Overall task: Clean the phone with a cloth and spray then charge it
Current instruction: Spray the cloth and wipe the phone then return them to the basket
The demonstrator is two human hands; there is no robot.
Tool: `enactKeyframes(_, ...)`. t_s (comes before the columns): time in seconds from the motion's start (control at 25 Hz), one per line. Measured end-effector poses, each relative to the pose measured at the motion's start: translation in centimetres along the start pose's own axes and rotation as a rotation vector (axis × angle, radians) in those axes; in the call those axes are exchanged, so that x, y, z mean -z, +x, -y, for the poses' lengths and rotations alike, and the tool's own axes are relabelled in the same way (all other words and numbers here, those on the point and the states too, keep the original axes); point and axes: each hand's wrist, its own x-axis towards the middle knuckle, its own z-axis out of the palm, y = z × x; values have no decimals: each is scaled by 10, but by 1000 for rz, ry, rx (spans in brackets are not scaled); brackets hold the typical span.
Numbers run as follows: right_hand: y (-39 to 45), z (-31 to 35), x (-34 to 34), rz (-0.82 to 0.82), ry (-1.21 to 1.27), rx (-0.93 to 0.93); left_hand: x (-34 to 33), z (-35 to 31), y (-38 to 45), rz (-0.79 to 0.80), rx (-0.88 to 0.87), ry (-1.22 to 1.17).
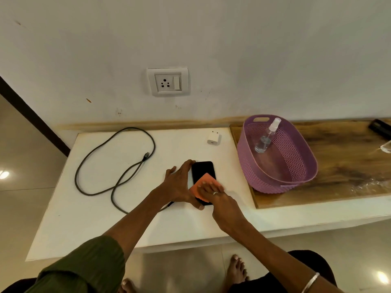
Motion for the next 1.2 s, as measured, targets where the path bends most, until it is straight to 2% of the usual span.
enactKeyframes(0.2,5,-15,6,60,-65,141,0,0,0,-3,-9,12)
enactKeyframes(0.4,3,-22,14,-84,-107,-94,1,-3,-2,-8,-3,21)
enactKeyframes(0.48,3,-15,7,-62,-87,-136,3,-5,-2,-1,-4,24)
enactKeyframes(0.64,-1,-1,-10,82,-80,29,4,-7,-2,19,-11,46)
enactKeyframes(0.76,-2,-11,-2,40,-69,91,3,-6,-1,13,-11,38)
enactKeyframes(0.84,-4,-24,7,6,-97,85,2,-5,-2,7,-6,30)
enactKeyframes(1.04,-8,-31,23,-57,-139,-65,2,-3,-3,-9,1,12)
enactKeyframes(1.2,-17,-6,8,-5,-50,36,0,-3,-2,-10,-9,16)
